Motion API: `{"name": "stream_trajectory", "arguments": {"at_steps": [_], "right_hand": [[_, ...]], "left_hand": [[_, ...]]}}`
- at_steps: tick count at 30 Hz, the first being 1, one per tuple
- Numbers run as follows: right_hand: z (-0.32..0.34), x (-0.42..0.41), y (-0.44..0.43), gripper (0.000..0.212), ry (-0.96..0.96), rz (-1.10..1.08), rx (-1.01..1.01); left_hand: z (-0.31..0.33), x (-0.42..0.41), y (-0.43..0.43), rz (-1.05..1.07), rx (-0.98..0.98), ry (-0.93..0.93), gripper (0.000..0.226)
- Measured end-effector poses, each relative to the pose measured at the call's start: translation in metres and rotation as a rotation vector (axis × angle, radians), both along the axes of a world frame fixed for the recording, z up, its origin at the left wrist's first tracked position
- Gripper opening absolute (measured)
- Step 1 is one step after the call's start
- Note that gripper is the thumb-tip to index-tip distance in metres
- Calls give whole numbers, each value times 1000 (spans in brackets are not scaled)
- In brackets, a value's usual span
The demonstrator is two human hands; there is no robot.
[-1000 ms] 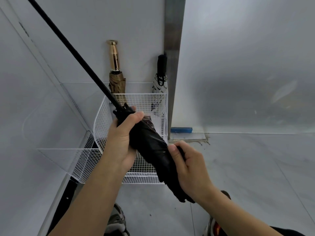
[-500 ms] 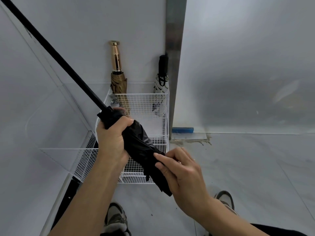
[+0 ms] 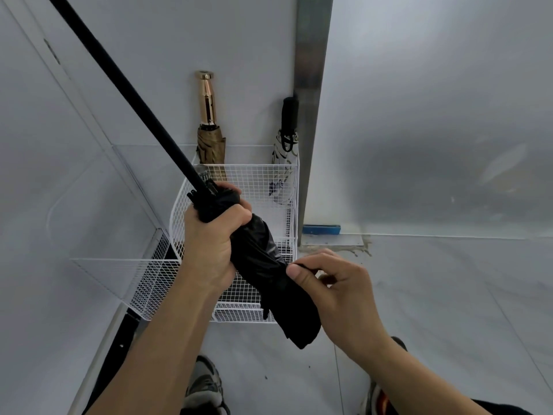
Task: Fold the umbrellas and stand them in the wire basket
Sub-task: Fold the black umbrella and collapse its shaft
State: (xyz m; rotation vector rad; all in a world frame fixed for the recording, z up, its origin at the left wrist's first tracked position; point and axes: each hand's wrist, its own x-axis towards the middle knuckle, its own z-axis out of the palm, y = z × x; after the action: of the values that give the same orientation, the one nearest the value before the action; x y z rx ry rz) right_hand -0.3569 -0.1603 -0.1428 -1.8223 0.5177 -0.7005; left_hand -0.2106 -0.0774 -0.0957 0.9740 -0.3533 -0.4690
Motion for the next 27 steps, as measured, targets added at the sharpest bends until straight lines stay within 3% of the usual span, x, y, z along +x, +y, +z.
{"name": "stream_trajectory", "arguments": {"at_steps": [5,10,15,20,27], "right_hand": [[7,5,-2,2,-39,99,395],[7,10,-12,13,94,256,700],[2,12,-17,11,176,308,745],[0,10,-22,28,189,461,856],[5,4,-21,46,273,521,812]], "left_hand": [[-2,0,2,-77,-9,43,32],[-6,2,5,-102,-42,130,34],[-8,9,8,-170,-94,217,39],[-3,0,9,-312,-129,209,35],[-14,13,7,-206,-45,264,42]]}}
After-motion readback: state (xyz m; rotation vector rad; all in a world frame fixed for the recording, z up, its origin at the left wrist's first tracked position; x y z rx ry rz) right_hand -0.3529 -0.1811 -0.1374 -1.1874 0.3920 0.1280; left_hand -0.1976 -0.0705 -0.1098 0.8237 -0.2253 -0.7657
